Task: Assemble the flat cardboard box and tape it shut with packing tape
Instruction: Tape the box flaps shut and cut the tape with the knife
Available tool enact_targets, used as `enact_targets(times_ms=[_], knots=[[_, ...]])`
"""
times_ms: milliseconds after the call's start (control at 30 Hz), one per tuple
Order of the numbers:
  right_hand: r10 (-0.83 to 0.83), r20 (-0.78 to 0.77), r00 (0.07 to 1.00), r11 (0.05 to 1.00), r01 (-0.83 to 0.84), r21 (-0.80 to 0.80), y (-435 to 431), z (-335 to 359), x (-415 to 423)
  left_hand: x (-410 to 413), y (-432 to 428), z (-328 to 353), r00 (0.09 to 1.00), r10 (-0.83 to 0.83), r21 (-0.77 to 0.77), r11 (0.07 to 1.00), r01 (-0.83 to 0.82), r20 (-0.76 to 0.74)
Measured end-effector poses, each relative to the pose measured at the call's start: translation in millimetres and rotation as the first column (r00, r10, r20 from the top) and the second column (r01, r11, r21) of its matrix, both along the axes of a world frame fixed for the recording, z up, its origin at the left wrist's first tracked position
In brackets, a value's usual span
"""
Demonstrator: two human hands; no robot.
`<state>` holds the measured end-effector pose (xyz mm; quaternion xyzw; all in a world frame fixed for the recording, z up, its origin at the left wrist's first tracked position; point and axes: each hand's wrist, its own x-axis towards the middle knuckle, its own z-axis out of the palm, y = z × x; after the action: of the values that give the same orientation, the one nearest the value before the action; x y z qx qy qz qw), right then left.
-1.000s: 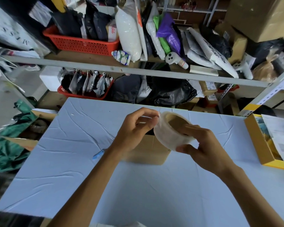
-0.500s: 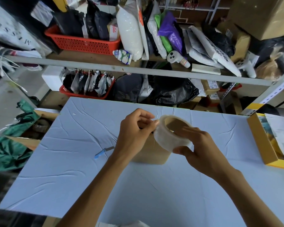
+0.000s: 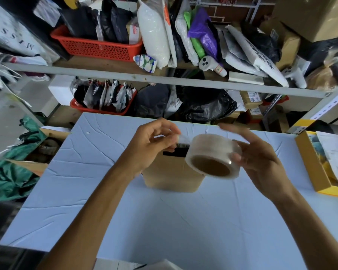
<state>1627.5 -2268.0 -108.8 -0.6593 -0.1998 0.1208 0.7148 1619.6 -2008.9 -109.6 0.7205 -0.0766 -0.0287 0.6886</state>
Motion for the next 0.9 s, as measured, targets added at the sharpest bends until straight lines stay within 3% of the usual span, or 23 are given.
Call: enact_targets(times_ms=[100,267,400,433,500,567,633,767,900], knots=[[0.061,-0.056,0.997,0.989,-0.053,0.137,-1,6,2,-1,-3,2,0.994,-0.087,-0.093,0.992,0.081,-0.069],[0.109,-0.018,0.994,0.994,-0.109,-0.007,2,6,1,3,-4,4,0.981,-0.164,-0.356,0.927,0.116,-0.107],[0.127,-0.047,0.991,0.992,-0.128,-0.01,4,5,2,4,5,2,0.956,-0.266,-0.481,0.858,0.177,-0.124],[0.12,-0.071,0.99,0.993,-0.121,-0.01,5,5,3,3,8,1,0.958,-0.259,-0.428,0.885,0.184,-0.123],[0.097,-0.131,0.987,0.995,-0.095,0.016,5,2,4,3,7,-2,0.989,-0.134,-0.07,0.989,0.129,-0.066],[0.112,-0.177,0.978,0.991,-0.098,0.088,7,1,5,3,0,-4,0.999,-0.01,0.188,0.982,0.003,0.035],[0.147,-0.167,0.975,0.98,-0.121,0.16,8,-2,5,3,-4,-4,0.999,0.024,0.163,0.986,-0.031,0.044],[0.149,-0.252,0.956,0.973,-0.097,0.207,4,-7,3,5,6,-6,0.997,-0.07,0.086,0.994,0.073,-0.036],[0.315,-0.143,0.938,0.926,-0.271,0.261,2,-11,-2,7,-2,-5,0.996,0.043,0.286,0.956,-0.063,0.078]])
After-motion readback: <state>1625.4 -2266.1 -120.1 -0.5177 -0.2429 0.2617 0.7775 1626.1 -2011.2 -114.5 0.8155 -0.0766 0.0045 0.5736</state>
